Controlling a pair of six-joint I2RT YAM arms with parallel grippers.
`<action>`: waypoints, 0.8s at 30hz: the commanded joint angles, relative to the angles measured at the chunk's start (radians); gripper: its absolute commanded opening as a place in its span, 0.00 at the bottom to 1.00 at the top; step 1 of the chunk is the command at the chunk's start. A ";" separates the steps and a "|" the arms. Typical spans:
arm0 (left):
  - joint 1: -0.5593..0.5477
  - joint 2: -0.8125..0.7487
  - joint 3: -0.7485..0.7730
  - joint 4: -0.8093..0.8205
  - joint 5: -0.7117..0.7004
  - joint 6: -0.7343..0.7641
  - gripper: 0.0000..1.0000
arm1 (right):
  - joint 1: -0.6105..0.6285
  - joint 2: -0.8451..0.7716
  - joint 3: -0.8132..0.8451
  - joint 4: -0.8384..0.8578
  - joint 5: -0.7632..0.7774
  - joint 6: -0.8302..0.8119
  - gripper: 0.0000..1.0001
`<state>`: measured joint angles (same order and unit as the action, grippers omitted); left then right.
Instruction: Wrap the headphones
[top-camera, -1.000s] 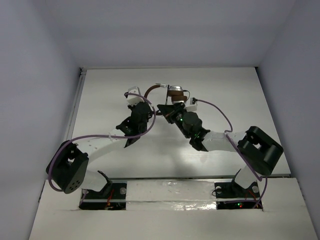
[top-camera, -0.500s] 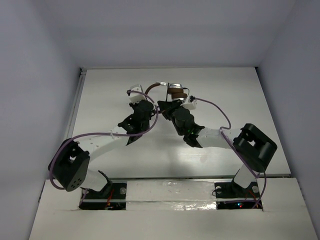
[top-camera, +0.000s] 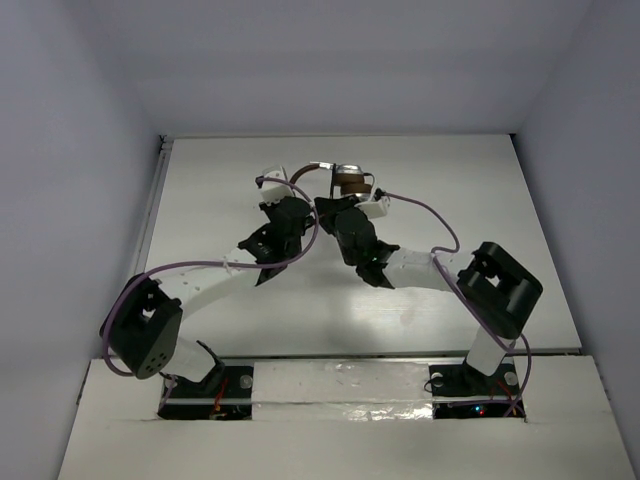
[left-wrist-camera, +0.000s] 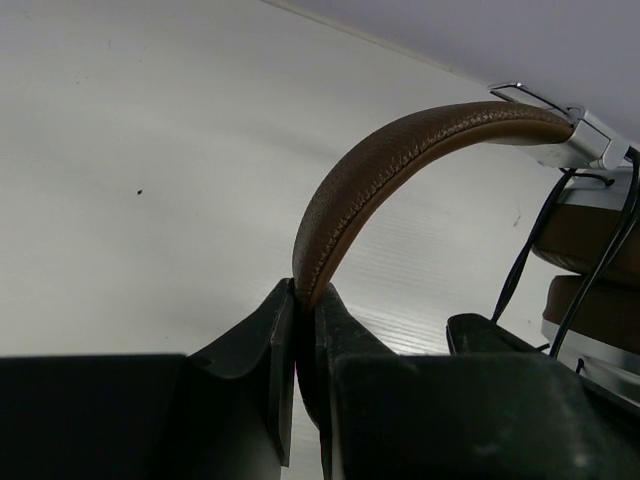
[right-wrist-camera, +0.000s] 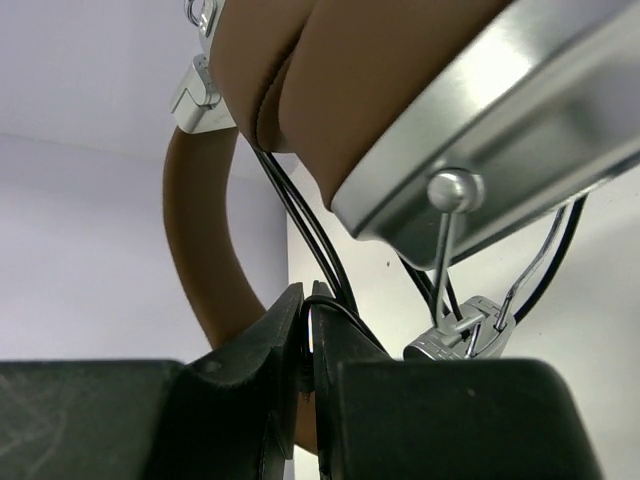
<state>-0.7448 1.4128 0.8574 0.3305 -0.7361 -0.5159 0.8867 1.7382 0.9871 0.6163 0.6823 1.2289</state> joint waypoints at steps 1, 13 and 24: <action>-0.034 -0.022 0.075 0.016 0.098 -0.004 0.00 | 0.006 0.037 0.051 0.022 0.089 -0.040 0.13; -0.025 0.049 0.173 -0.022 0.103 0.017 0.00 | 0.055 0.044 0.036 0.034 0.050 -0.157 0.27; 0.004 0.109 0.256 -0.036 0.164 0.013 0.00 | 0.055 -0.083 -0.037 -0.135 -0.046 -0.161 0.36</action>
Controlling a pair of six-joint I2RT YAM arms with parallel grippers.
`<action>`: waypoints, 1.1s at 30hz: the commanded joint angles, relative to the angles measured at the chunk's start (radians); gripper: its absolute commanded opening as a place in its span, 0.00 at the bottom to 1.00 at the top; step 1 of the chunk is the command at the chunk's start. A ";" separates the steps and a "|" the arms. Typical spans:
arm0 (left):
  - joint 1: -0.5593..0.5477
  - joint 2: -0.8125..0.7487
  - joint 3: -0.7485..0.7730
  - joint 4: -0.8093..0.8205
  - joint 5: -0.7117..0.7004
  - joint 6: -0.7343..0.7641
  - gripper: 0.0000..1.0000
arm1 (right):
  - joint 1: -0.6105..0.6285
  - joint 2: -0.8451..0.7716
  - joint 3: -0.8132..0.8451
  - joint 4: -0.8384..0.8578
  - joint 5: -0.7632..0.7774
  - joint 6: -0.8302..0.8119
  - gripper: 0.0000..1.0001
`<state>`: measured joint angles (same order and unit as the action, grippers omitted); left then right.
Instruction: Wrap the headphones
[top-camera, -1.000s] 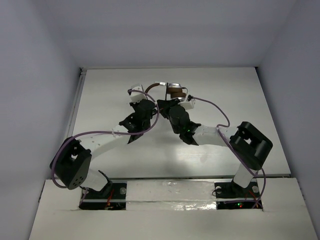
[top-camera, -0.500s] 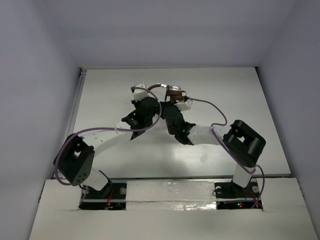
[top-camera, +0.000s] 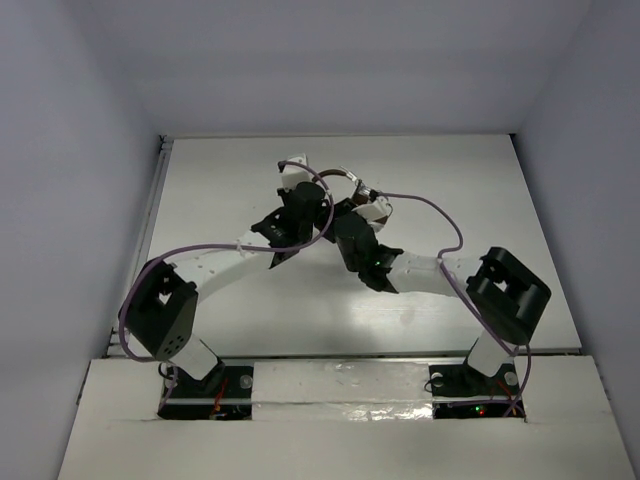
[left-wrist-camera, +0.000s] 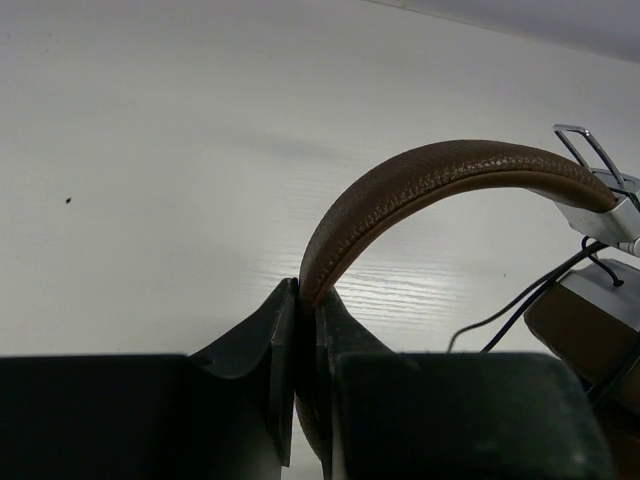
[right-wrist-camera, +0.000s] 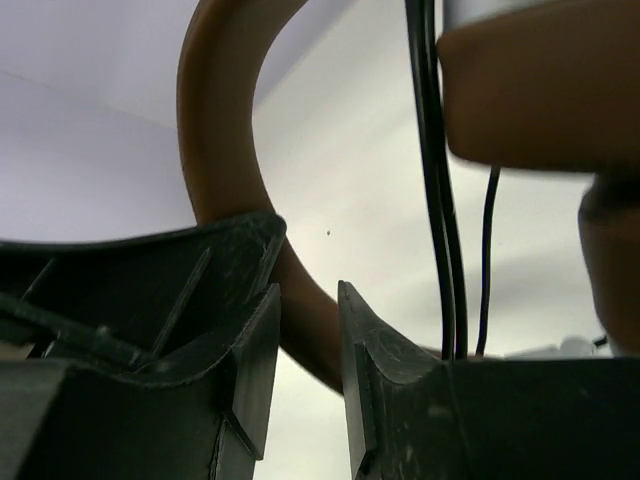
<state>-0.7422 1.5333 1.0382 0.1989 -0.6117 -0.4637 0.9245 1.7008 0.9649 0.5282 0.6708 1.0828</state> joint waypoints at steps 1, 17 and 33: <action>0.010 -0.006 0.086 0.086 0.056 -0.039 0.00 | 0.017 -0.056 -0.023 -0.057 -0.025 -0.023 0.36; 0.116 0.047 0.036 0.111 0.188 -0.075 0.00 | 0.017 -0.300 -0.089 -0.178 0.044 -0.155 0.38; 0.135 0.330 0.210 0.148 0.221 -0.070 0.00 | 0.017 -0.742 -0.253 -0.255 -0.066 -0.382 0.38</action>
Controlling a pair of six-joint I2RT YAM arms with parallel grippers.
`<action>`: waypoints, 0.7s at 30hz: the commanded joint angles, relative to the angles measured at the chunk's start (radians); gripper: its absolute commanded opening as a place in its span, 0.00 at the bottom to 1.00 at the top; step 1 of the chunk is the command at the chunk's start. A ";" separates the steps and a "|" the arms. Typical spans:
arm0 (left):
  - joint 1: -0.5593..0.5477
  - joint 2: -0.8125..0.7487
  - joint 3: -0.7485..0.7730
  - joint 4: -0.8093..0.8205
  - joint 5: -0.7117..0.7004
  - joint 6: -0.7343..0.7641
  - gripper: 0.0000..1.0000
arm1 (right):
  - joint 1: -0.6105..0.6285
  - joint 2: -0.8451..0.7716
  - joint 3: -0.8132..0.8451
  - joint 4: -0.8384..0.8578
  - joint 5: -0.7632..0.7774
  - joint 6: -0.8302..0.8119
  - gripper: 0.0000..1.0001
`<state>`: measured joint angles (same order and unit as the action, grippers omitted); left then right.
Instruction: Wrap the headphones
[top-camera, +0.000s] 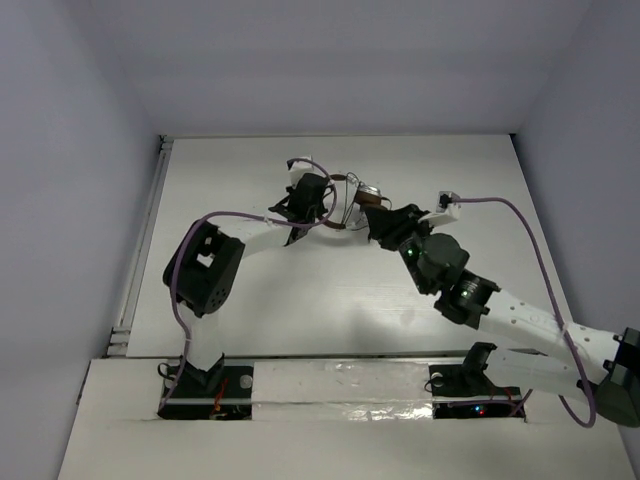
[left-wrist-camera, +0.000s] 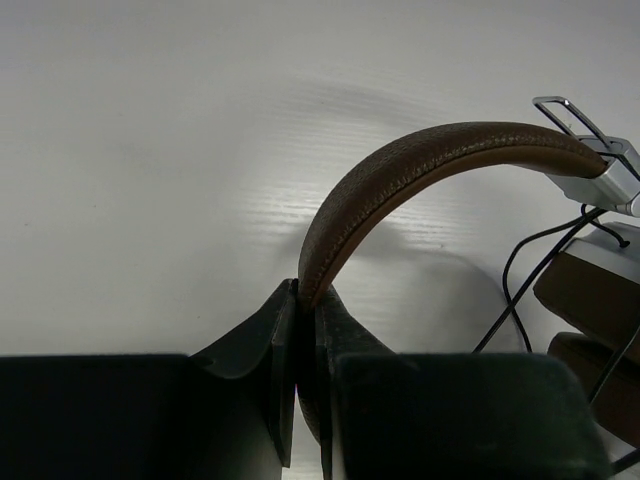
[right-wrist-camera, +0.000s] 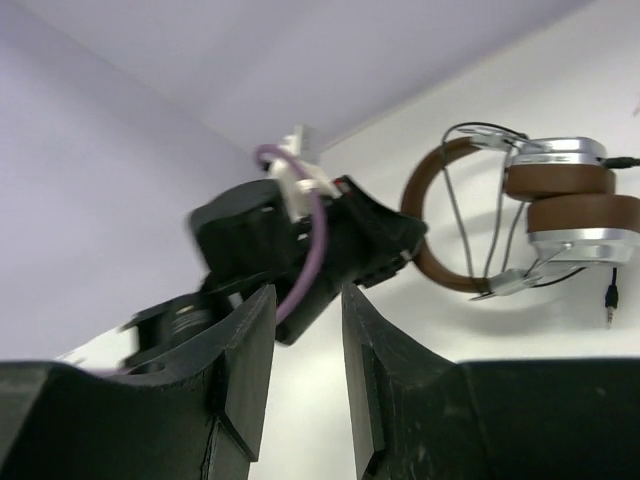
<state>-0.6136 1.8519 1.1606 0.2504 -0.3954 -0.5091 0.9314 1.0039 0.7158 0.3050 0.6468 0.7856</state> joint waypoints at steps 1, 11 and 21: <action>0.006 0.026 0.100 0.098 0.007 -0.023 0.00 | 0.010 -0.057 -0.004 -0.044 -0.058 -0.092 0.38; 0.015 0.133 0.150 0.099 0.026 -0.026 0.00 | 0.010 -0.129 -0.036 -0.084 -0.061 -0.120 0.38; 0.034 0.083 0.047 0.115 0.052 -0.040 0.30 | 0.010 -0.249 0.000 -0.184 -0.030 -0.174 0.38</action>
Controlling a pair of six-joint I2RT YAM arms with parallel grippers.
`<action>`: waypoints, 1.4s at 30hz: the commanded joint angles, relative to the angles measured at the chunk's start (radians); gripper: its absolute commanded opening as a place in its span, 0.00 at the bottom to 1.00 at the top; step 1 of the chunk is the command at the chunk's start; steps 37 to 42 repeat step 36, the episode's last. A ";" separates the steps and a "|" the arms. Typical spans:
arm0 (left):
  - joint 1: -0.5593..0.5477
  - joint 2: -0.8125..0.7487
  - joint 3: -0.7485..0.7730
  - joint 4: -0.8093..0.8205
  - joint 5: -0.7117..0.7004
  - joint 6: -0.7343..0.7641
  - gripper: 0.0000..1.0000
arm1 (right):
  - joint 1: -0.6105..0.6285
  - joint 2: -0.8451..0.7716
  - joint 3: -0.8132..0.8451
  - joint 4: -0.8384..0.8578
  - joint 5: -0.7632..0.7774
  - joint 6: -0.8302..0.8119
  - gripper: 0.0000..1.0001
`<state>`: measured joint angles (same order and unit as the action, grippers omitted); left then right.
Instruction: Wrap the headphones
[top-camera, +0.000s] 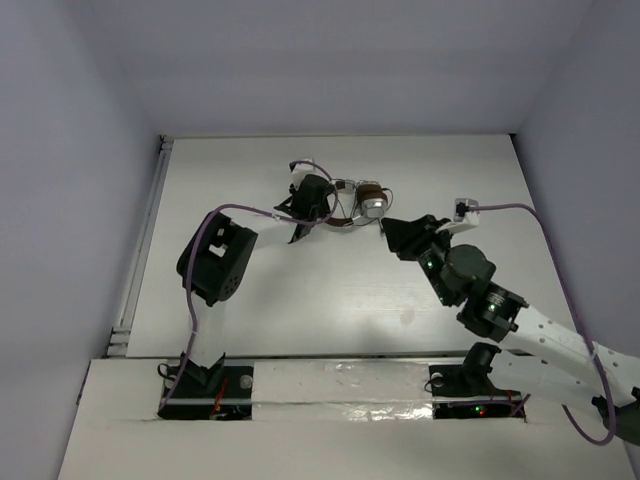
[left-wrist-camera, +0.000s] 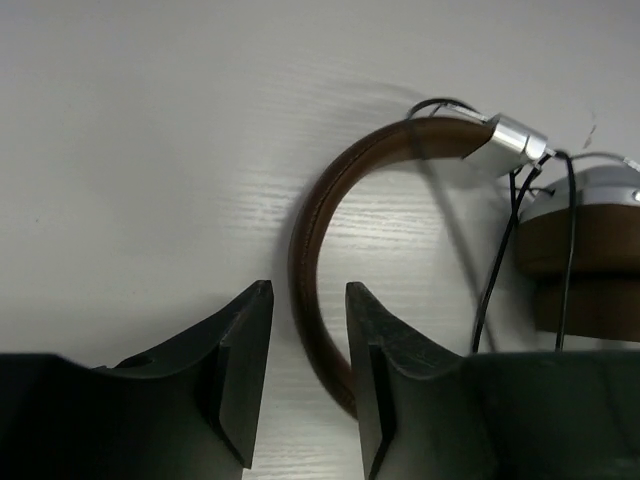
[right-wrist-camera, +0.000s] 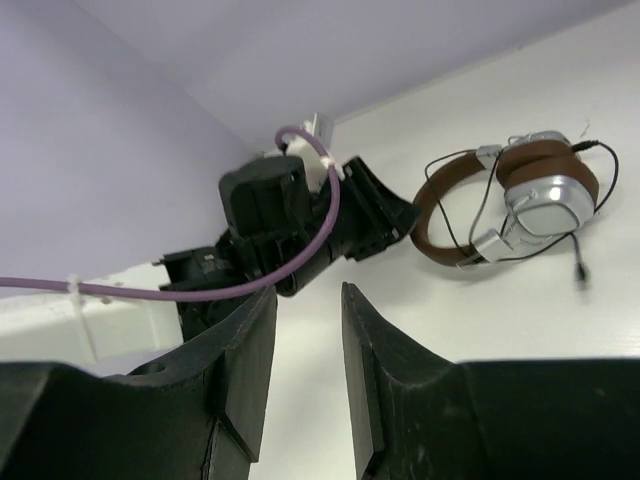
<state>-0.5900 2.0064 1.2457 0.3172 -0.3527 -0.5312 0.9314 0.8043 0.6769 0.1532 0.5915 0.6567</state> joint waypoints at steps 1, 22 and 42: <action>0.010 -0.078 -0.048 0.046 0.011 -0.021 0.32 | 0.010 -0.062 0.046 -0.044 0.030 -0.052 0.38; -0.018 -1.030 -0.539 -0.004 0.056 -0.016 0.75 | 0.010 -0.306 0.196 -0.288 0.085 -0.203 0.35; -0.018 -1.350 -0.539 -0.181 0.113 -0.004 0.79 | 0.010 -0.315 0.190 -0.313 0.140 -0.183 0.79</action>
